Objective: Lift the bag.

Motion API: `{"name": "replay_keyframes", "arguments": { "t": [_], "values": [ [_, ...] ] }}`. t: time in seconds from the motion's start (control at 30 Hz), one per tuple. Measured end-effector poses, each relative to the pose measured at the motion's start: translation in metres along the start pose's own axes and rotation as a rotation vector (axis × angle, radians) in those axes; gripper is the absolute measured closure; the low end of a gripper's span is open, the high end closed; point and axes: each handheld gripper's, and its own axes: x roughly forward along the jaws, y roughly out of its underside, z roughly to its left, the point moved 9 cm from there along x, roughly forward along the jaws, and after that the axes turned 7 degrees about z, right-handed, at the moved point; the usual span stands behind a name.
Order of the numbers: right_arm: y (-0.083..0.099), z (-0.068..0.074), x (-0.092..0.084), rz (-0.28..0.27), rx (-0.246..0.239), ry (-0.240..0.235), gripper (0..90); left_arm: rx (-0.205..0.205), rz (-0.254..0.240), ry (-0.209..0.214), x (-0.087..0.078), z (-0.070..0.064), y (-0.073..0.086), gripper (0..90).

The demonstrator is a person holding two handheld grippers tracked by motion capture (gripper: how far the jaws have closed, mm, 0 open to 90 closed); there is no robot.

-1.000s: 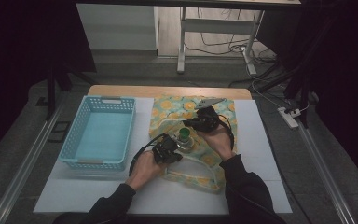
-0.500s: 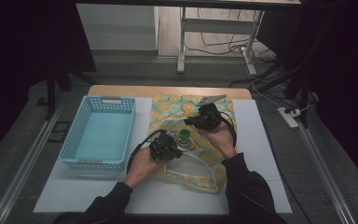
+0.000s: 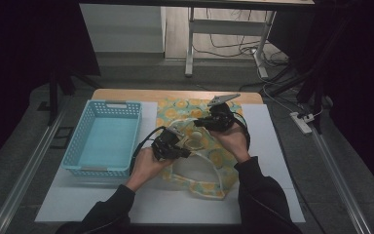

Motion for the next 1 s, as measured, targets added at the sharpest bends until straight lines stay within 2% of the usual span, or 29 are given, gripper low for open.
{"name": "replay_keyframes", "arguments": {
  "t": [0.17, 0.47, 0.83, 1.0],
  "values": [
    [-0.006, 0.004, -0.003, 0.004, -0.020, 0.003, 89.5, 0.006, -0.011, -0.003, -0.013, 0.001, -0.007, 89.8],
    [-0.013, 0.011, -0.007, 0.008, -0.029, -0.020, 89.5, 0.018, -0.036, 0.005, -0.041, 0.003, -0.024, 89.9],
    [-0.024, 0.015, -0.017, 0.002, -0.052, -0.015, 89.5, 0.002, -0.084, 0.012, -0.079, 0.014, -0.046, 89.9],
    [-0.033, 0.017, -0.025, -0.014, -0.063, -0.004, 89.6, -0.018, -0.114, 0.041, -0.093, 0.023, -0.055, 89.9]
  ]
}}
